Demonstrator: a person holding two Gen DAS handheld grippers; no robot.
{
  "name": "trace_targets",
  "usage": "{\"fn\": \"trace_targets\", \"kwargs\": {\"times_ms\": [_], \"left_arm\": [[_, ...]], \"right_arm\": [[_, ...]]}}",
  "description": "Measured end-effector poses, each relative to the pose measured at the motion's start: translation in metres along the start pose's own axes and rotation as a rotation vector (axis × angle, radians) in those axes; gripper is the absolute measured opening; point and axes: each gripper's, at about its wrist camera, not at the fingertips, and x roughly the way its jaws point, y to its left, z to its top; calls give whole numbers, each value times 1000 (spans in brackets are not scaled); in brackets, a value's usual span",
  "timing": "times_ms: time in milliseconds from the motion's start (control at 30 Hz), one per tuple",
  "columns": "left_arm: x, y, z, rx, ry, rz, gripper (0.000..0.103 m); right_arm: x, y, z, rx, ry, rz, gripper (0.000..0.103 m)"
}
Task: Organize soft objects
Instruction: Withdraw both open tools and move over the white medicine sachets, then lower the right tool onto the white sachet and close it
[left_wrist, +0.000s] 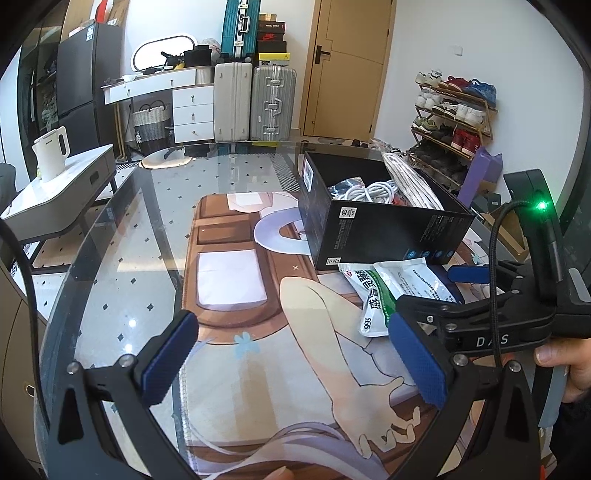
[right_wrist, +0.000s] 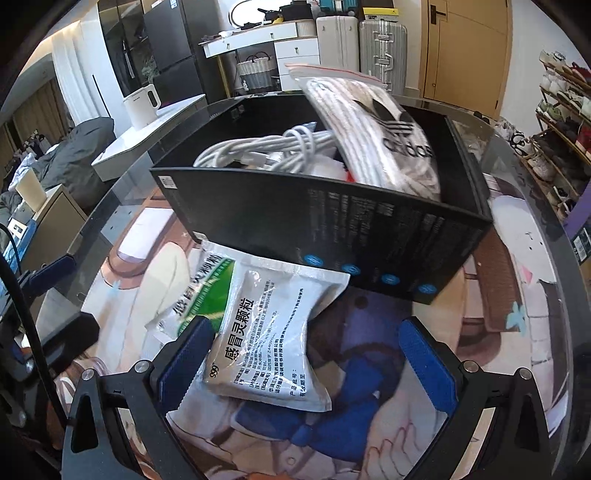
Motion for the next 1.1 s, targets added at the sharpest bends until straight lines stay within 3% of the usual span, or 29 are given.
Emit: {"fn": "trace_targets", "kwargs": {"times_ms": [400,933,1033,1100], "left_arm": [[2,-3,-1,7,8,-10,103],[5,-10,-1,17,25,-12,103],[8,-12,-1,25,31,-10,103],[8,-14,-1,27,33,-10,103]], "right_arm": [[-4,-23,-13,-29,11,-83,102],[-6,-35,-18,-78,12,-55,102],[-8,-34,-21,-88,-7,-47,96],[-11,-33,-22,-96,-22,-40,81]]}}
